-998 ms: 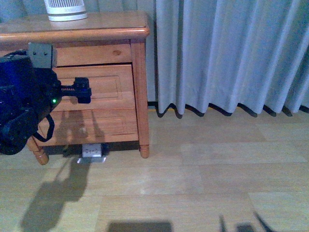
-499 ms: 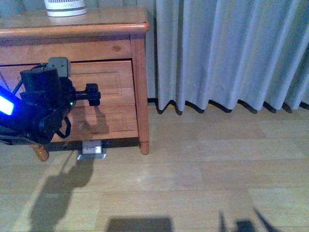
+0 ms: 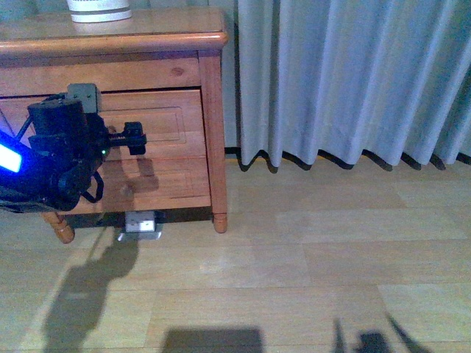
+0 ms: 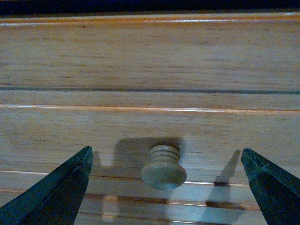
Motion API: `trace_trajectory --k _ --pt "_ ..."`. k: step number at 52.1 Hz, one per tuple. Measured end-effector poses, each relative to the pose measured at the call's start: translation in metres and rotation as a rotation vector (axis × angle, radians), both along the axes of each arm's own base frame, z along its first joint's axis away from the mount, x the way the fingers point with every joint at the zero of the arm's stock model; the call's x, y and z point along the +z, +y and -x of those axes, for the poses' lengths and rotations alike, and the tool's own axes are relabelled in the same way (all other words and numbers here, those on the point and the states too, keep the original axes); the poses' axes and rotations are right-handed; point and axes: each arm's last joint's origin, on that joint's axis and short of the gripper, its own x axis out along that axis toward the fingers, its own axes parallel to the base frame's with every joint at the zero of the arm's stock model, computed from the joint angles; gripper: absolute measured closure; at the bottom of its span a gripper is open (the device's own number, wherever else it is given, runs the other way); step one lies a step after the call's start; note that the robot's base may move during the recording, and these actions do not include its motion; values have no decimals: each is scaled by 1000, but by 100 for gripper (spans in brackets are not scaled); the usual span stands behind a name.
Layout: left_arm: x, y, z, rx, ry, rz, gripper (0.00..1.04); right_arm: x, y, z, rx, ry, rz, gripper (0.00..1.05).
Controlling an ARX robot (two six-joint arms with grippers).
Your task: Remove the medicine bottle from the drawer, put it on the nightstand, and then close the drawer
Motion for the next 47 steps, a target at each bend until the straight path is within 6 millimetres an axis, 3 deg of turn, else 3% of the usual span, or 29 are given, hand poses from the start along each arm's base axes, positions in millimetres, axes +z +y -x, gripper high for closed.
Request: trace_trajectory --k 17,39,47 --pt "-1 0 0 -3 13 -1 7 0 0 0 0 0 0 7" --pt "-2 0 0 2 26 -4 71 0 0 0 0 0 0 7" --pt "-2 1 0 0 26 -4 81 0 0 0 0 0 0 7"
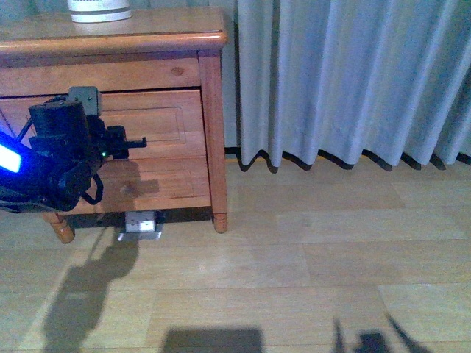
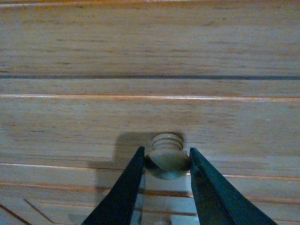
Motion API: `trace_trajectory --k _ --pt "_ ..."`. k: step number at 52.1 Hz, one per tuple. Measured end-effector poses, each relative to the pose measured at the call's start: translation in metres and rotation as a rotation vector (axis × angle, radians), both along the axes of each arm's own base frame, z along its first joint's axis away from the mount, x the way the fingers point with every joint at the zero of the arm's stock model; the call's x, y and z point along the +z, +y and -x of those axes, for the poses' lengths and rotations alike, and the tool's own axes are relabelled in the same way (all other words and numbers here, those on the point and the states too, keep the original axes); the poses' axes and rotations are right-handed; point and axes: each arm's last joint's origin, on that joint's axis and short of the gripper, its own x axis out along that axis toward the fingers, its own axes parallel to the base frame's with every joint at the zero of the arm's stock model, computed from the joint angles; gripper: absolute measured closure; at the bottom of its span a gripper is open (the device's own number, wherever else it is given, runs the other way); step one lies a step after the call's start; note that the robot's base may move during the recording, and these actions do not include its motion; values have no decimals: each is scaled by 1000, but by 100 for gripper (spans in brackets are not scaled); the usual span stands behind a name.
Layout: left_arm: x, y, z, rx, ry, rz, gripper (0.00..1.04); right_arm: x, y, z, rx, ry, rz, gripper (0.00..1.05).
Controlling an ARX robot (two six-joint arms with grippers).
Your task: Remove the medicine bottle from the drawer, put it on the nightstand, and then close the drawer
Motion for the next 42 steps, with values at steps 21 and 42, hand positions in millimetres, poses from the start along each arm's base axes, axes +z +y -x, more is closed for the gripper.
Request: trace_trajectory --k 21,42 --pt "-2 0 5 -14 -8 1 82 0 0 0 0 0 0 7" --pt "-2 -4 94 -15 16 -28 82 0 0 0 0 0 0 7"
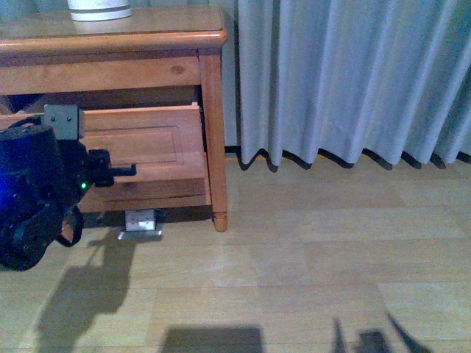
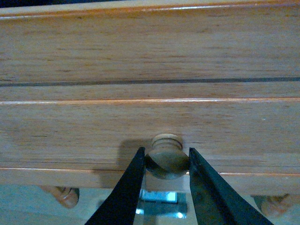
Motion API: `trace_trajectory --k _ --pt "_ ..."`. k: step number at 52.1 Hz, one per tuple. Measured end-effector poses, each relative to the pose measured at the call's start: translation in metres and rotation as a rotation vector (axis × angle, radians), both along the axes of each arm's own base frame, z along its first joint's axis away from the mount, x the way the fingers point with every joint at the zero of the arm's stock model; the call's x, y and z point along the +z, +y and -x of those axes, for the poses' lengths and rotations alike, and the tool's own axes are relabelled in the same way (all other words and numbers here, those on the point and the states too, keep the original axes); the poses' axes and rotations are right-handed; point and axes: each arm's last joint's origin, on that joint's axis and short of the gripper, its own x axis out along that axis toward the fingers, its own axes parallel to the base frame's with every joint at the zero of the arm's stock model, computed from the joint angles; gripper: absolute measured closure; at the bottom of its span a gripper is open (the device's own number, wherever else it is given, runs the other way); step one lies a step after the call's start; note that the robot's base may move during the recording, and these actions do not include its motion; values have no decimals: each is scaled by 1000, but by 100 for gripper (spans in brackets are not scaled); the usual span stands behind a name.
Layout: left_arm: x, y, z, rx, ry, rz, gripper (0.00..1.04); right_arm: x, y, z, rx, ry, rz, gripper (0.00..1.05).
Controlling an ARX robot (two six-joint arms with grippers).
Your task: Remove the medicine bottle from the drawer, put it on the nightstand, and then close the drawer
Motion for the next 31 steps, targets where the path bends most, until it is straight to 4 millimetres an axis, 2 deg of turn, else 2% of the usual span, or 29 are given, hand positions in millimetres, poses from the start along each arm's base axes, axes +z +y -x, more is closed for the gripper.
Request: trace_trajectory --k 6,16,21,26,31 --pt "-1 -2 40 -1 33 -28 82 0 0 0 0 0 0 7" --pt "-5 -5 84 3 79 -63 82 0 0 0 0 0 0 7" --pt "-7 -7 97 3 98 -78 82 0 0 0 0 0 0 7" --pt "-7 -8 100 8 108 -86 82 0 0 0 0 0 0 7" --pt "-8 -9 100 5 121 -94 67 0 0 0 0 0 0 7"
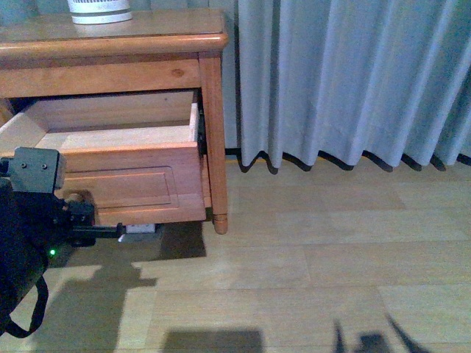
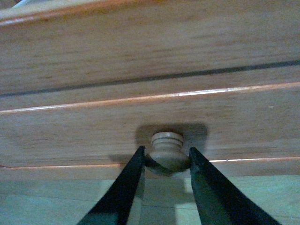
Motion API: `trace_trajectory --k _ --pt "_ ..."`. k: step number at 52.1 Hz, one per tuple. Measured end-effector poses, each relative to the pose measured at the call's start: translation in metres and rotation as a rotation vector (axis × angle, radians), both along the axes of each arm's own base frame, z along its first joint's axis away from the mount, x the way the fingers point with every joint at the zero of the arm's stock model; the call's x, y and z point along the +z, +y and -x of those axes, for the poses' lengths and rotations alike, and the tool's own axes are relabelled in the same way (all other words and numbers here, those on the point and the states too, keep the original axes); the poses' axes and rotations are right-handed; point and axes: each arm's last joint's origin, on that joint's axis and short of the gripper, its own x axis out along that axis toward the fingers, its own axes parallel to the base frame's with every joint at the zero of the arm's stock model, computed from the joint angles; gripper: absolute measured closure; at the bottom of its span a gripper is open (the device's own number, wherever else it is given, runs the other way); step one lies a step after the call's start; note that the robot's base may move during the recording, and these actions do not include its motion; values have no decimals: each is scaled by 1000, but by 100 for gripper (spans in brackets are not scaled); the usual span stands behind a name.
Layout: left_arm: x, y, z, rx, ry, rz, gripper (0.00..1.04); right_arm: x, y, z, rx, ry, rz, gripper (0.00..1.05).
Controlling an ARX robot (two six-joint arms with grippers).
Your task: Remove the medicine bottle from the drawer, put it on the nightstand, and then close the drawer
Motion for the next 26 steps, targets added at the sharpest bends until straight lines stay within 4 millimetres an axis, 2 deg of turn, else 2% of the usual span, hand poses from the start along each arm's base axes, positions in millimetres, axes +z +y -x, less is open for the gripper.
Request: trace_trajectory --k 8,15,20,22,26 --pt "-2 0 2 3 40 -11 44 0 0 0 0 0 0 7" --pt "11 5 10 9 68 -22 24 0 0 0 0 0 0 7" --pt "40 14 18 4 67 -33 8 0 0 0 0 0 0 7" --pt "52 17 22 6 55 -39 5 0 0 0 0 0 0 7" --pt "79 23 30 4 31 -54 8 0 0 0 0 0 0 7"
